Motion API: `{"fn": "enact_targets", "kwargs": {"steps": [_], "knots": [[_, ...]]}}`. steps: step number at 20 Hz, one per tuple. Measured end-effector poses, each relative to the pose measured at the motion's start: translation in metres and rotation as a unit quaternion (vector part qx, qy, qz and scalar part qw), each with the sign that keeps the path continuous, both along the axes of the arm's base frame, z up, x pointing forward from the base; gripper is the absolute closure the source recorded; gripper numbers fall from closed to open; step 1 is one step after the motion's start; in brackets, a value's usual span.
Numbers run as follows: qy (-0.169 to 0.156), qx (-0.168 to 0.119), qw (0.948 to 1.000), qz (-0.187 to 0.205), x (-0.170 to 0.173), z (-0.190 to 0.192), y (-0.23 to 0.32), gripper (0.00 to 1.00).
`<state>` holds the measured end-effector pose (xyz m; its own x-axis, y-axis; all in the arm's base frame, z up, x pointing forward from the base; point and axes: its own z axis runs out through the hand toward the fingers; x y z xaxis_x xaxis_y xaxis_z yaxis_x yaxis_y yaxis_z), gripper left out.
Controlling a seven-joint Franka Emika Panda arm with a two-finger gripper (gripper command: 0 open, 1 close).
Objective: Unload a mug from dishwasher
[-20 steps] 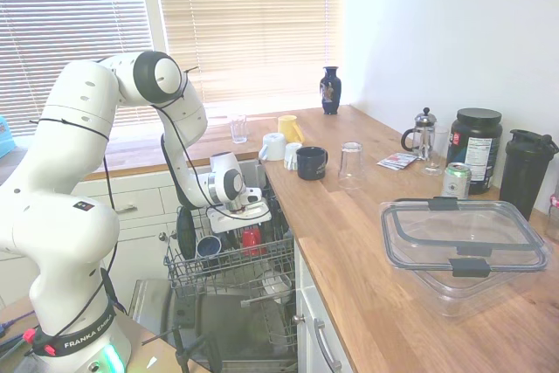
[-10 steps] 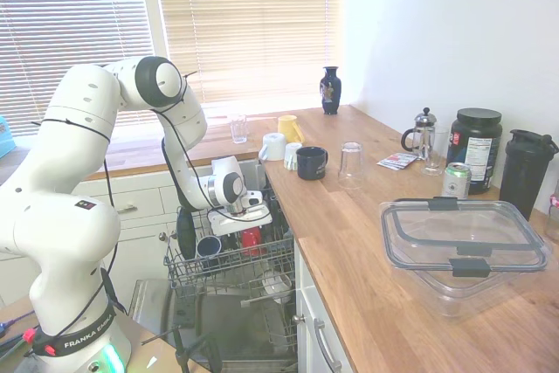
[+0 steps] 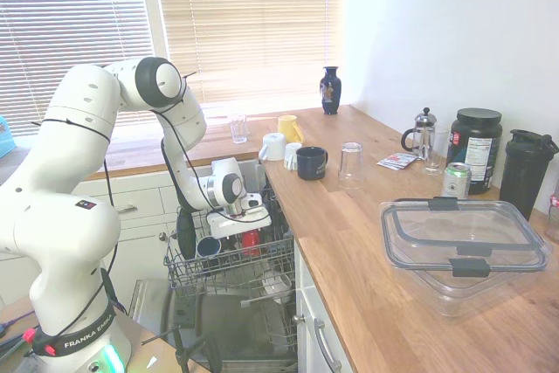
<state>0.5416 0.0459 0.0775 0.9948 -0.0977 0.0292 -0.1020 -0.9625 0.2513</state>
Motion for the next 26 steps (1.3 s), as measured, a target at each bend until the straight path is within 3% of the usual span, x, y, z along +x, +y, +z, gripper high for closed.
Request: {"fn": "enact_targets", "kwargs": {"steps": [8,17,26], "knots": [[0.011,-0.013,0.9998,-0.012,0.011,-0.003,-0.009,1.0],[0.037,0.0,0.999,-0.025,0.024,-0.015,-0.015,1.0],[0.038,0.001,0.999,-0.024,0.025,-0.016,-0.019,1.0]]}}
